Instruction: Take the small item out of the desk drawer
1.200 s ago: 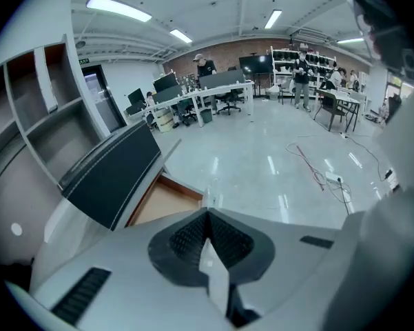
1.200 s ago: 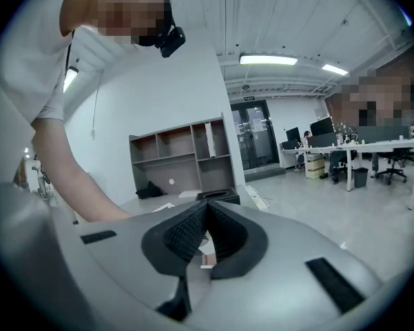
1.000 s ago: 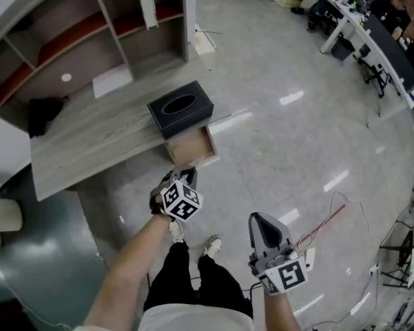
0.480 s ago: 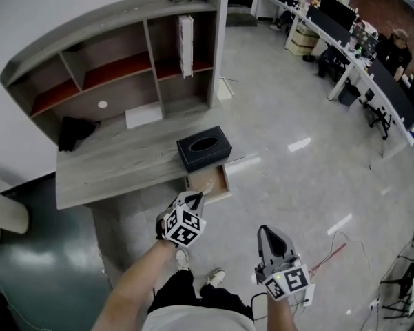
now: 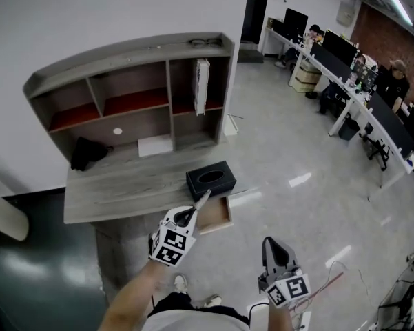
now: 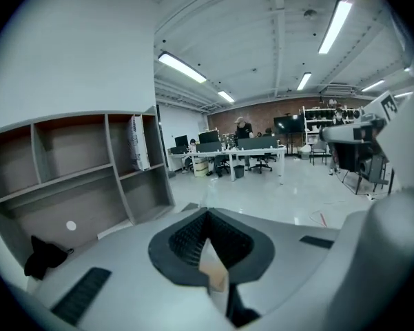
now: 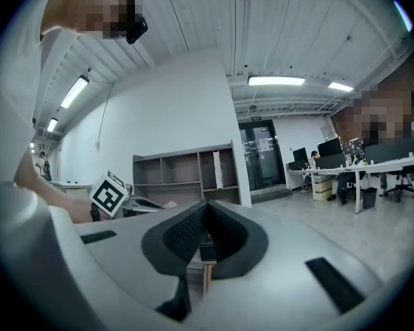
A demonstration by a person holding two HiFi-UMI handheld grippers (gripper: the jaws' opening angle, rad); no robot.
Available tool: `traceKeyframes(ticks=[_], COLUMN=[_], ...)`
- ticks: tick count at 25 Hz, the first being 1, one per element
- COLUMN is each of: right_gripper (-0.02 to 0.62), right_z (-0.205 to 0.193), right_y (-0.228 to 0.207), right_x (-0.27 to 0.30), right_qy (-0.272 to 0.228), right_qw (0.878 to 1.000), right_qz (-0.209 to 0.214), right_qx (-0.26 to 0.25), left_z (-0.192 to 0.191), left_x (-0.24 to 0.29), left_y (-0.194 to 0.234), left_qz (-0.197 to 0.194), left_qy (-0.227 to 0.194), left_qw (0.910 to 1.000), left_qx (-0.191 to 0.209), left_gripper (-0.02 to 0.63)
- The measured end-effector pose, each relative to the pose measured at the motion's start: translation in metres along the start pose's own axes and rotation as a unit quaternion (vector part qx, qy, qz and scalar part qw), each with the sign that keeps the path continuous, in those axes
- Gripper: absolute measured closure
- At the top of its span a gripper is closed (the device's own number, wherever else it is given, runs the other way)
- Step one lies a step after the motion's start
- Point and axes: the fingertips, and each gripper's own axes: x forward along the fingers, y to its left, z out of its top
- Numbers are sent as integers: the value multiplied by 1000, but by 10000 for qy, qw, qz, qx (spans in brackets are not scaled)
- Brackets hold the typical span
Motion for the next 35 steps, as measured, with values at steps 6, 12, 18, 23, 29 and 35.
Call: traceKeyframes(ticks=[6, 12, 18, 23, 29, 35], right_gripper=[574, 574, 574, 574, 574, 574], right_z=[18, 34, 41, 44, 46, 51], right_y=[-8, -21, -33, -38, -39, -34], right_x=[4, 4, 2, 5, 8, 16], right_qy=[-125, -237, -280, -291, -296, -314], right_qw=[9998, 9994, 9988, 9984, 9983, 9983], right_qz=[-62, -184, -312, -392, -411, -385], right_qx=[-112, -199, -254, -272, -286, -313], left_z=[35, 64, 79, 82, 82, 71], left_x=[-41, -76, -107, -130, -160, -193], left_y=[26, 50, 70, 84, 101, 120], left_qz=[284, 519, 730, 866, 1097, 1372], left_qy=[-552, -1031, -1444, -1775, -1983, -2206], left_qw=[9979, 9928, 9857, 9778, 9712, 9596], left_qx=[-186, -323, -473, -706, -730, -1083], left_gripper=[589, 589, 589, 589, 589, 589])
